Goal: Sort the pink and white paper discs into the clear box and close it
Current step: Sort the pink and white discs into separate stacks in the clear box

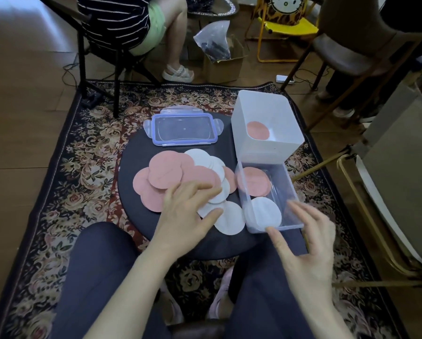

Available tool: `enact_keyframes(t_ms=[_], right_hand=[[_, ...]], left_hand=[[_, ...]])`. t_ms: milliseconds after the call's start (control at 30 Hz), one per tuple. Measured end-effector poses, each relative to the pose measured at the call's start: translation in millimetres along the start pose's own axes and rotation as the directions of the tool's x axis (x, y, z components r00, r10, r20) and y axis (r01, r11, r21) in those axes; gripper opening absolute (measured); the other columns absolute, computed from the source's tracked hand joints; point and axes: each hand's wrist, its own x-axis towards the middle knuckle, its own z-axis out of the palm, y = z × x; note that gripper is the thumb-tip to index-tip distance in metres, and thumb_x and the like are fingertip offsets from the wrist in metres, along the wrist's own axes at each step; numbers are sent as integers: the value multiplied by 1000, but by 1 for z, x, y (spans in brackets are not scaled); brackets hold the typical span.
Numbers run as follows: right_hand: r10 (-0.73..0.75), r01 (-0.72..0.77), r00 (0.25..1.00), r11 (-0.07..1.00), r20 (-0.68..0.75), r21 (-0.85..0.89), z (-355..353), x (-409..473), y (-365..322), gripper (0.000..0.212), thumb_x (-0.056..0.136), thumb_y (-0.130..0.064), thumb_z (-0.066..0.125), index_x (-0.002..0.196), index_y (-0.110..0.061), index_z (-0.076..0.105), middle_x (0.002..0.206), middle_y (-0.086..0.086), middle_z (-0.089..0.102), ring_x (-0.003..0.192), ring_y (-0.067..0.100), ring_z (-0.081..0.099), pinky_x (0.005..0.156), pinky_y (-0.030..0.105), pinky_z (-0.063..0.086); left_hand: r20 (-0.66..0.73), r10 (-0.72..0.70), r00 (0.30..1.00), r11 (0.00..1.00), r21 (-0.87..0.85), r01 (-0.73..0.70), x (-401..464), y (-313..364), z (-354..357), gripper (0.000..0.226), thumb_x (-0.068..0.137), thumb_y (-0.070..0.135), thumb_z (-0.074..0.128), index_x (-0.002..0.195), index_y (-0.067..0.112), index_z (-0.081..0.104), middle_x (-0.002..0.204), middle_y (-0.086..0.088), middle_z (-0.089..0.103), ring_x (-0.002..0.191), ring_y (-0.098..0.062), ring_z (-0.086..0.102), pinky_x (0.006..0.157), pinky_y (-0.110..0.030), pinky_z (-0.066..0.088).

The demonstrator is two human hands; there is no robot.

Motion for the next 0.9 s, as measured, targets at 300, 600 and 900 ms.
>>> enact_keyframes(t_ms=[300,600,900], right_hand=[[78,-121,906,990,416,78,48,-36,-29,33,86,-34,59,118,-30,60,114,-19,51,78,7,56,68,23,50],[72,-95,833,995,549,14,72,-27,-42,43,89,-29,59,128,-45,48,109,-22,45,73,6,51,67,22,49],[221,-189,797,975,563,-116,82,-15,-53,42,89,-51,54,128,-39,47,104,-19,44,77,-2,46,74,25,45]], left_hand=[[-76,-135,988,972,185,147,-59,-20,-8,51,81,46,56,128,24,56,125,8,54,124,-16,48,112,-40,22],[-144,-218,965,952,189,242,-73,-16,2,62,79,49,54,134,23,46,129,7,52,132,-18,40,113,-35,14],[-205,-244,948,953,132,273,-75,-7,6,62,82,41,52,140,20,42,126,2,52,125,-16,43,104,-32,23]])
